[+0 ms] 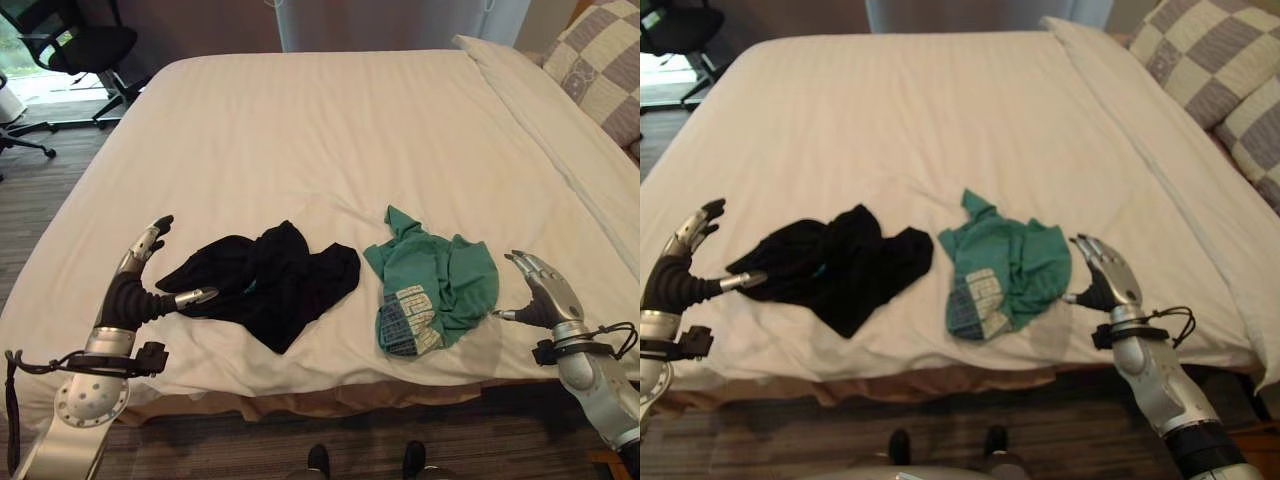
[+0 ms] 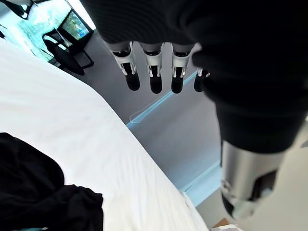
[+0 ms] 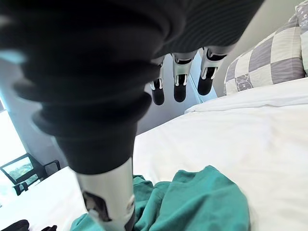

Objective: Tidy up the quilt and then pick up the clothes from the bed and put them into the laundry hamper.

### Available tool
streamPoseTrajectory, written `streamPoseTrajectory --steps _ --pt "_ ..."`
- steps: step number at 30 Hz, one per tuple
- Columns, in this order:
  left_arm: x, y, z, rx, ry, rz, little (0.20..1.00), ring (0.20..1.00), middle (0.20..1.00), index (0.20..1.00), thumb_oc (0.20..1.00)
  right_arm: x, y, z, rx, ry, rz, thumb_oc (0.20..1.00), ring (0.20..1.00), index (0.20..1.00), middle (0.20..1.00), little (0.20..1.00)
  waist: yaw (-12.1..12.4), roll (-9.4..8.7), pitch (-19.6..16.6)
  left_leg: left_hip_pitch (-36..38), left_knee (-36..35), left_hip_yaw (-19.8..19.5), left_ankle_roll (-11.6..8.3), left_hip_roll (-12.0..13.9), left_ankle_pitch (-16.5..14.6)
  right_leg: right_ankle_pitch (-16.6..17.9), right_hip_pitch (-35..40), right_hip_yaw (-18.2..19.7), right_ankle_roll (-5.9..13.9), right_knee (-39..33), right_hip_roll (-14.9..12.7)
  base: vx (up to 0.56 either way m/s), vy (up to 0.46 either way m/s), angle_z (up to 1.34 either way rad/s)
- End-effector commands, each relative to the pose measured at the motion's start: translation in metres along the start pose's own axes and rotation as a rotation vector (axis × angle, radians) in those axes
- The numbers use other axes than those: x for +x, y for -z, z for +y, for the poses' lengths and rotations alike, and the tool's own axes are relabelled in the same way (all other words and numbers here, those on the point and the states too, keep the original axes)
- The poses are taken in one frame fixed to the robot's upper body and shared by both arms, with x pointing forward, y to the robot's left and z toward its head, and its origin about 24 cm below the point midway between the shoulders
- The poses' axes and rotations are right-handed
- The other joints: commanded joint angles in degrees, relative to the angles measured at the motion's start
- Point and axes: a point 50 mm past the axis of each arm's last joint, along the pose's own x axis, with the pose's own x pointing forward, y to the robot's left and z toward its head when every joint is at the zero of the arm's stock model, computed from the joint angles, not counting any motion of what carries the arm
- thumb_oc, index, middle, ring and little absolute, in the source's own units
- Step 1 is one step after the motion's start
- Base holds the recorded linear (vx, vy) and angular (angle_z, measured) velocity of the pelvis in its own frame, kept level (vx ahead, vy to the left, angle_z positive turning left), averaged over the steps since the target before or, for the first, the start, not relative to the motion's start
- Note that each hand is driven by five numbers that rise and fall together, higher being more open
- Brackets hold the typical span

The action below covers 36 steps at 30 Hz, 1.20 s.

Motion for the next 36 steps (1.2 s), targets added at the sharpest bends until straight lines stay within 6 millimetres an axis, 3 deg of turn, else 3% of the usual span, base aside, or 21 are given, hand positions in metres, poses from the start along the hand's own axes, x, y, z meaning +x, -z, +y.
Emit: streamPoseTrajectory --steps 1,8,12,21,22,23,24,28,29,30,31,35,36 --pt "0.013 -0.013 0.02 0.164 -0.024 -0.08 1.0 1.0 1.0 1.0 1.0 0.019 -0.01 -0.016 -0.005 0.057 -0.073 1.0 1.0 1.0 1.0 1.0 -1.09 -1.75 -0.59 1.75 -0.33 1.77 -2.47 2.45 -4.45 -7.95 1.87 0.8 4.65 0.13 -4.49 -0.02 -0.016 -0.03" --pt "0.054 0.0 0.022 0.511 -0.067 -0.042 1.0 1.0 1.0 1.0 1.0 0.053 -0.041 -0.06 -0.033 0.241 -0.203 1.0 1.0 1.0 1.0 1.0 -1.81 -2.11 6.51 -5.73 -0.33 1.79 -2.53 2.93 -1.97 -5.65 -6.63 2.19 4.9 0.13 -4.23 -0.2 -0.022 -0.03" --pt "0.08 0.004 0.023 0.608 -0.138 -0.023 1.0 1.0 1.0 1.0 1.0 0.067 -0.061 -0.085 -0.029 0.369 -0.271 1.0 1.0 1.0 1.0 1.0 -2.6 -2.18 9.59 -11.44 -0.33 3.34 -3.01 3.83 0.14 -3.52 -13.64 3.47 5.16 0.44 -4.22 -0.17 0.009 -0.23" --pt "0.119 0.006 0.031 0.827 -0.208 0.025 1.0 1.0 1.0 1.0 1.0 0.075 -0.076 -0.107 0.004 0.517 -0.322 1.0 1.0 1.0 1.0 1.0 -4.55 -2.53 12.76 -19.63 0.11 5.85 -4.02 5.17 2.56 -1.72 -22.79 4.38 5.71 1.57 -5.13 -0.07 0.012 -0.16" --pt "0.12 0.026 0.027 0.91 -0.132 0.123 1.0 1.0 1.0 1.0 1.0 0.076 -0.082 -0.109 0.005 0.533 -0.347 1.0 1.0 1.0 1.0 1.0 -5.16 -2.7 13.58 -20.4 0.17 6.21 -4.26 5.34 2.92 -1.53 -23.73 4.29 5.82 1.8 -5.27 -0.01 0.011 -0.09" --pt "0.12 0.031 0.026 0.929 -0.114 0.144 0.602 0.602 0.602 0.602 0.602 0.075 -0.081 -0.109 0.005 0.535 -0.347 1.0 1.0 1.0 1.0 1.0 -5.14 -2.66 13.67 -20.5 0.16 6.24 -4.34 5.35 2.97 -1.5 -23.9 4.31 5.77 1.88 -5.32 -0.02 0.009 -0.18" --pt "0.115 0.042 0.022 0.945 -0.071 0.19 0.2 0.2 0.2 0.2 0.2 0.074 -0.081 -0.109 0.005 0.535 -0.349 1.0 1.0 1.0 1.0 1.0 -5.16 -2.64 13.73 -20.44 0.12 6.24 -4.4 5.4 2.94 -1.46 -23.87 4.22 5.72 1.93 -5.41 0.01 0.005 -0.12" --pt "0.079 0.088 0.0 0.923 0.069 0.358 0.2 0.2 0.2 0.2 0.2 0.074 -0.09 -0.103 0.045 0.525 -0.379 1.0 1.0 1.0 1.0 1.0 -4.86 -2.57 13.58 -19.43 0.0 6.18 -4.47 5.38 2.52 -1.45 -23.03 4.39 5.49 1.77 -5.6 0.02 -0.004 0.0" --pt "0.078 0.088 0.0 0.923 0.069 0.36 0.2 0.2 0.2 0.2 0.2 0.074 -0.091 -0.103 0.045 0.523 -0.38 1.0 1.0 1.0 1.0 1.0 -4.96 -2.55 13.56 -19.39 -0.01 6.18 -4.47 5.38 2.51 -1.45 -22.97 4.38 5.49 1.74 -5.6 0.05 -0.016 0.03" --pt "0.04 0.122 -0.024 0.787 0.121 0.512 0.2 0.2 0.2 0.2 0.2 0.077 -0.107 -0.096 0.061 0.491 -0.434 1.0 1.0 1.0 1.0 1.0 -4.53 -2.62 13.26 -18.6 -0.13 6.19 -4.51 5.41 2.22 -1.44 -22.15 4.47 5.15 1.32 -5.65 0.05 -0.008 0.03" --pt "0.025 0.134 -0.037 0.718 0.137 0.57 0.2 0.2 0.2 0.2 0.2 0.079 -0.117 -0.094 0.071 0.479 -0.466 1.0 1.0 1.0 1.0 1.0 -4.09 -2.6 13.13 -18.3 -0.18 6.15 -4.55 5.37 2.16 -1.47 -21.91 4.58 4.97 1.23 -5.62 0.06 -0.013 -0.07" --pt "-0.008 0.149 -0.067 0.535 0.137 0.668 0.2 0.2 0.2 0.2 0.2 0.089 -0.14 -0.09 0.064 0.437 -0.536 1.0 1.0 1.0 1.0 1.0 -3.09 -2.48 13.14 -17.54 -0.33 5.52 -4.43 5.13 2.01 -1.55 -20.92 4.37 4.54 0.95 -5.48 0.02 -0.008 0.02" --pt "-0.025 0.151 -0.08 0.454 0.145 0.681 0.2 0.2 0.2 0.2 0.2 0.096 -0.151 -0.09 0.041 0.419 -0.566 1.0 1.0 1.0 1.0 1.0 -2.04 -2.2 13.49 -17.48 -0.33 4.93 -4.38 4.85 2.06 -1.53 -20.49 4.09 4.41 0.86 -5.51 -0.01 -0.02 0.24"
